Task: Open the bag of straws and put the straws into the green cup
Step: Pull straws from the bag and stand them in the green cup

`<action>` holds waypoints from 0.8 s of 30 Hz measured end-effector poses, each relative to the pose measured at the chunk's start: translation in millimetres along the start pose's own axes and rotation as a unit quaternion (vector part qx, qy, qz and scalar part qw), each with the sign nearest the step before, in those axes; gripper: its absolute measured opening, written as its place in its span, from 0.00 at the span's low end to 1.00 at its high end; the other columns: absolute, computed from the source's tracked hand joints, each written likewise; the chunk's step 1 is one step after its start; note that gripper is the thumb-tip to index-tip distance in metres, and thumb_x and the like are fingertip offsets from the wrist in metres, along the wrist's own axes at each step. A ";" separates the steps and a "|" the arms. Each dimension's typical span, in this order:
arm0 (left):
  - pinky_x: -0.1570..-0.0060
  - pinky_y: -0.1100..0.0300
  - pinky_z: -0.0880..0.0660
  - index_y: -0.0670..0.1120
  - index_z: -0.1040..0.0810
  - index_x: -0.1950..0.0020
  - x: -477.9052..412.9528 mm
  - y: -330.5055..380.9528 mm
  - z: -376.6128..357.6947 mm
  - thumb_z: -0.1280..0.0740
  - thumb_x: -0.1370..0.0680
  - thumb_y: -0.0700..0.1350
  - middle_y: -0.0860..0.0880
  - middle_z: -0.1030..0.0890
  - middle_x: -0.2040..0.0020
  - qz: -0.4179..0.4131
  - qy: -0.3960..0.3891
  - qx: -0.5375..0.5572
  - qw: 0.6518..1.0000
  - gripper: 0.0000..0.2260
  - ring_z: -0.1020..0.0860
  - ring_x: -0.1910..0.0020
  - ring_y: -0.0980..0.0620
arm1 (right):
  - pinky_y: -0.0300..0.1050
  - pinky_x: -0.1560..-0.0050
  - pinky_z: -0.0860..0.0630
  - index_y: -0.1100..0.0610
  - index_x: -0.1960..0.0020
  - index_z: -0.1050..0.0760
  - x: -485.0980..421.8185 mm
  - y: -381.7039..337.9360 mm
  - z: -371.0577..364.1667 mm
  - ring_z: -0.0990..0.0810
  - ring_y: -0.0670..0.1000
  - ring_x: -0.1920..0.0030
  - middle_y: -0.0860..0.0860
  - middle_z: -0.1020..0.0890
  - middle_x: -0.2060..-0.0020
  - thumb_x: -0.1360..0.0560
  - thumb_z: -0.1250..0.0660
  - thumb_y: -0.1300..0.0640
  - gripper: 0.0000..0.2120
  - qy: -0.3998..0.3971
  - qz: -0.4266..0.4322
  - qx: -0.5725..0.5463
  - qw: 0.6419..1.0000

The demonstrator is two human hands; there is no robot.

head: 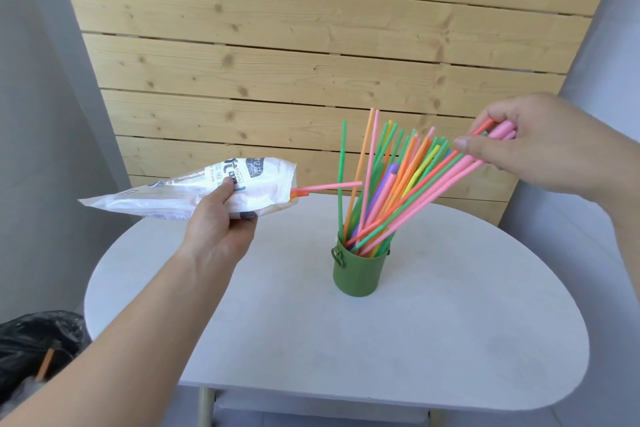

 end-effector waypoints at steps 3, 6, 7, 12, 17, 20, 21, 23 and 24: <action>0.32 0.55 0.25 0.44 0.19 0.43 -0.7 1.2 2.8 0.31 0.18 0.38 0.51 0.13 0.63 -0.001 0.000 -0.006 1.000 0.05 0.15 0.54 0.53 | 0.41 0.70 0.38 0.54 0.59 0.20 -9.4 -3.9 -5.5 0.31 0.53 0.72 0.57 0.22 0.68 0.25 0.29 0.45 0.12 0.000 0.000 0.001 1.000; 0.34 0.55 0.23 0.43 0.19 0.42 0.2 2.6 5.2 0.32 0.18 0.37 0.51 0.13 0.62 -0.006 -0.002 -0.011 1.000 0.06 0.14 0.55 0.54 | 0.42 0.70 0.39 0.54 0.60 0.20 -18.7 -6.0 -12.9 0.32 0.52 0.72 0.53 0.25 0.70 0.26 0.28 0.45 0.13 0.005 -0.005 0.002 1.000; 0.35 0.55 0.22 0.43 0.19 0.41 0.1 3.4 6.4 0.32 0.18 0.37 0.51 0.12 0.61 -0.008 -0.003 -0.012 1.000 0.06 0.14 0.55 0.54 | 0.42 0.69 0.38 0.54 0.60 0.21 -22.0 -6.5 -16.3 0.31 0.52 0.71 0.52 0.25 0.70 0.26 0.27 0.45 0.13 0.010 -0.006 0.001 1.000; 0.34 0.55 0.23 0.43 0.20 0.40 -2.0 6.0 10.4 0.32 0.18 0.38 0.50 0.13 0.53 -0.013 -0.005 -0.018 1.000 0.07 0.14 0.51 0.53 | 0.44 0.67 0.33 0.53 0.57 0.23 -37.8 -6.8 -36.6 0.27 0.52 0.67 0.51 0.24 0.66 0.29 0.25 0.44 0.13 0.047 -0.008 -0.001 0.999; 0.34 0.54 0.23 0.43 0.20 0.42 -2.0 5.1 10.9 0.32 0.18 0.37 0.50 0.13 0.57 -0.011 -0.007 -0.018 1.000 0.05 0.14 0.53 0.53 | 0.53 0.57 0.20 0.55 0.54 0.24 -44.1 -11.0 -53.1 0.18 0.55 0.58 0.55 0.17 0.59 0.28 0.26 0.44 0.15 0.046 -0.010 0.016 0.999; 0.34 0.54 0.22 0.43 0.20 0.45 -1.6 3.8 9.5 0.32 0.18 0.37 0.51 0.13 0.60 -0.006 -0.008 -0.017 1.000 0.03 0.14 0.57 0.54 | 0.50 0.54 0.22 0.56 0.47 0.24 -45.1 -13.5 -60.8 0.19 0.55 0.54 0.52 0.18 0.54 0.28 0.26 0.43 0.19 0.048 -0.016 0.032 0.998; 0.35 0.54 0.22 0.43 0.20 0.46 -0.9 3.2 8.8 0.32 0.18 0.37 0.51 0.13 0.61 -0.006 -0.008 -0.018 1.000 0.03 0.14 0.58 0.55 | 0.49 0.53 0.24 0.55 0.43 0.24 -44.9 -14.8 -62.5 0.20 0.55 0.51 0.52 0.19 0.51 0.28 0.26 0.43 0.21 0.044 -0.023 0.033 0.998; 0.35 0.55 0.22 0.44 0.20 0.47 0.7 1.9 7.4 0.32 0.18 0.37 0.52 0.13 0.63 -0.006 -0.009 -0.019 1.000 0.03 0.14 0.61 0.56 | 0.46 0.55 0.28 0.52 0.40 0.23 -44.1 -16.1 -64.5 0.21 0.54 0.50 0.52 0.20 0.50 0.28 0.27 0.42 0.21 0.030 -0.031 0.040 0.998; 0.35 0.55 0.22 0.44 0.20 0.47 0.8 1.5 7.3 0.32 0.18 0.37 0.52 0.13 0.64 -0.006 -0.009 -0.019 1.000 0.03 0.14 0.61 0.56 | 0.46 0.56 0.30 0.51 0.40 0.22 -43.2 -16.7 -65.3 0.22 0.54 0.51 0.52 0.20 0.50 0.28 0.27 0.41 0.21 0.023 -0.032 0.047 0.998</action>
Point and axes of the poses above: each hand's wrist, its own x-axis away from the middle knuckle, its own z-axis out of the back of the hand, y = z × x, the point moved 2 cm from there along -x, towards the middle knuckle
